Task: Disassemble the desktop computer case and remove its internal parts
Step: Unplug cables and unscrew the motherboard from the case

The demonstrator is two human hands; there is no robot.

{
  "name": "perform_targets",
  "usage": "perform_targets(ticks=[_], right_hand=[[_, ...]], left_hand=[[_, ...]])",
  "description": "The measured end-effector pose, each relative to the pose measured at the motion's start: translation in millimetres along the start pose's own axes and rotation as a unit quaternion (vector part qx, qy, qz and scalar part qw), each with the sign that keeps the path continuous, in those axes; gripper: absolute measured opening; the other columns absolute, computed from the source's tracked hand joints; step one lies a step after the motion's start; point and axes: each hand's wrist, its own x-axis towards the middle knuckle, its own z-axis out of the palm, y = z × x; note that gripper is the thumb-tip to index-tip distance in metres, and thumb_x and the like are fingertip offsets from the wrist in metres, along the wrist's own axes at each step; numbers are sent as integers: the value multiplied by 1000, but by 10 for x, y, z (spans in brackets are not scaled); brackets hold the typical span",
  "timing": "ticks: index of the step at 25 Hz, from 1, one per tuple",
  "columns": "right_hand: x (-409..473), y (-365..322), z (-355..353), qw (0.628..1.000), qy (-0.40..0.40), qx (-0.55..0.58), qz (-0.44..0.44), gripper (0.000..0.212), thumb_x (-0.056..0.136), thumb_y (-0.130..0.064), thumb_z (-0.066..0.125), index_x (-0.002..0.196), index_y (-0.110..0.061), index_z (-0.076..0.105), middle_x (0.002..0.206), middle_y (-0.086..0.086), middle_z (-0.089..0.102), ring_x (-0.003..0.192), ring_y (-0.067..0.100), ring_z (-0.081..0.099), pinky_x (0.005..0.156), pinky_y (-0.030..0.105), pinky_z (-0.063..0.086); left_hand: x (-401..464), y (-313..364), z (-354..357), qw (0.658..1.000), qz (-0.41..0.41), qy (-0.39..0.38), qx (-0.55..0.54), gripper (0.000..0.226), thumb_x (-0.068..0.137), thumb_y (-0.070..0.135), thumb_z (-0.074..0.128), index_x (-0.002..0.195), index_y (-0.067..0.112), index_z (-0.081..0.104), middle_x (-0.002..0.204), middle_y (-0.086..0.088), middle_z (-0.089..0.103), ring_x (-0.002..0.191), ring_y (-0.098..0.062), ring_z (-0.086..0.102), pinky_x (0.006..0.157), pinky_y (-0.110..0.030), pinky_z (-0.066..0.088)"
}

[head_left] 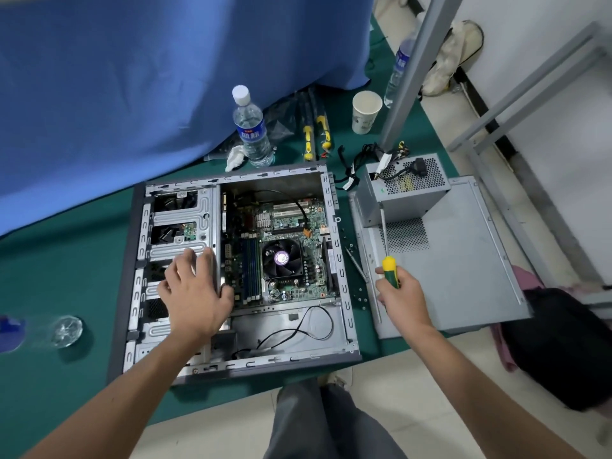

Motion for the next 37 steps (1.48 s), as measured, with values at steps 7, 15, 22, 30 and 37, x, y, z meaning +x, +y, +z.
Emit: perform_targets(ticks=[7, 15, 22, 30, 37], right_hand=[[-6, -1010, 194, 958, -68, -172, -220, 31, 90, -13, 59, 119, -22, 59, 94, -5, 48, 72, 6, 49, 62, 17, 37], [156, -1366, 763, 891, -97, -319, -308, 34, 92, -32, 65, 126, -29, 59, 114, -7, 62, 99, 13, 59, 91, 35, 50], [426, -1485, 1252, 866, -72, -383, -312, 31, 98, -34, 55, 123, -19, 65, 106, 3, 63, 94, 24, 63, 81, 36, 53], [605, -1602, 1517, 852, -82, -428, -290, 31, 100, -32, 50, 122, -14, 64, 104, 6, 60, 84, 25, 64, 75, 37, 55], [706, -1615, 1518, 848, -104, -433, -288, 29, 100, -29, 51, 120, -13, 64, 98, 4, 58, 81, 24, 62, 71, 34, 52]], left_hand=[[507, -146, -252, 996, 18, 29, -82, 58, 89, 57, 31, 135, 24, 42, 144, -14, 32, 135, -31, 27, 108, -55, 21], [1140, -209, -245, 994, 86, 26, -56, 67, 95, 62, 17, 155, 32, 16, 163, -11, -2, 150, -27, -2, 120, -48, 0], [1154, -210, -77, 994, 89, 51, -46, 59, 98, 58, 22, 152, 37, 26, 164, -9, 4, 149, -24, 8, 119, -46, 6], [1179, -221, -63, 994, 90, 59, -31, 62, 97, 61, 15, 152, 36, 28, 163, -9, 8, 148, -26, 14, 118, -48, 12], [1165, -212, -79, 994, 88, 64, -26, 58, 96, 57, 24, 149, 35, 34, 161, -11, 14, 145, -28, 20, 115, -45, 13]])
